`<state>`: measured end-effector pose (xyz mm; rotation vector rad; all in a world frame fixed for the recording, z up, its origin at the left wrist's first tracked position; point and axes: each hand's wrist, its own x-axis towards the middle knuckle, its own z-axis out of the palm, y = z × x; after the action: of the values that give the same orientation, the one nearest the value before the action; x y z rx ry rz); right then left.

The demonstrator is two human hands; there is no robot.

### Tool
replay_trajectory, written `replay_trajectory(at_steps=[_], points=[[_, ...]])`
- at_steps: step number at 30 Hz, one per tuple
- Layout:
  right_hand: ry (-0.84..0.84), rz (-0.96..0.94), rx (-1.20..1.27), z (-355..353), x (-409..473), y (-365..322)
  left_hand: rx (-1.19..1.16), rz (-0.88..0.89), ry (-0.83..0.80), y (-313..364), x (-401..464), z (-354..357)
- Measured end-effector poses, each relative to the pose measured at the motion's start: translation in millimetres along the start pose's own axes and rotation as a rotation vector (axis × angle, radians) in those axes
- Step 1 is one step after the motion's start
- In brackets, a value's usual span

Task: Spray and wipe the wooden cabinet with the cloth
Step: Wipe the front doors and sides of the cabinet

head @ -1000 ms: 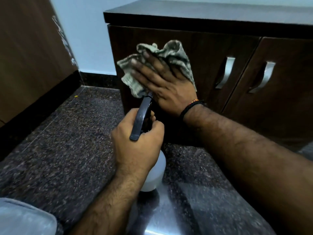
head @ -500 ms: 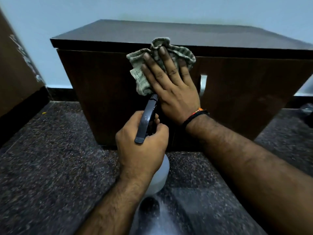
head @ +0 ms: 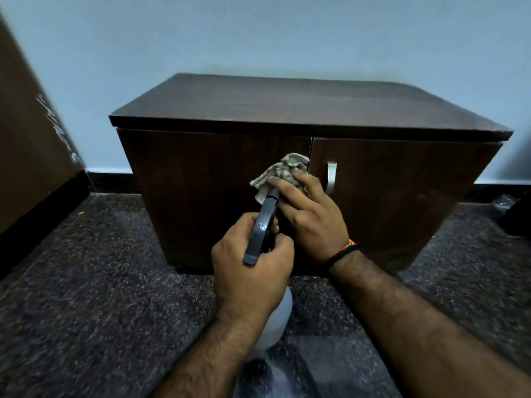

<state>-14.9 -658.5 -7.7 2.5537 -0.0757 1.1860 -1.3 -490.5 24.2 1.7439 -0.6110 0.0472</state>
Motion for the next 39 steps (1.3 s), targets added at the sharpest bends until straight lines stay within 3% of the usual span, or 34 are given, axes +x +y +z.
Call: replay_trajectory(at_steps=[9,15,23,31,39], points=[[0.098,0.346,0.304,-48.1,60.0,-16.9,-0.046,0.055,-0.077,32.0,17.9,-45.3],[0.173,0.483,0.475,-73.7,111.1,-50.1,-0.089,0.069,0.003,54.0,53.0,-102.2],[0.179,0.432,0.650,-80.9,225.0,-101.5,-0.077,-0.026,0.138,83.6,106.2,-164.8],[0.131,0.336,0.877,-94.0,348.6,-192.1,0.010,-0.033,0.339,97.1,167.3,-294.1],[-0.008,0.397,1.212,-110.8,443.7,-316.3,0.086,-0.120,0.548,104.6,183.0,-428.2]])
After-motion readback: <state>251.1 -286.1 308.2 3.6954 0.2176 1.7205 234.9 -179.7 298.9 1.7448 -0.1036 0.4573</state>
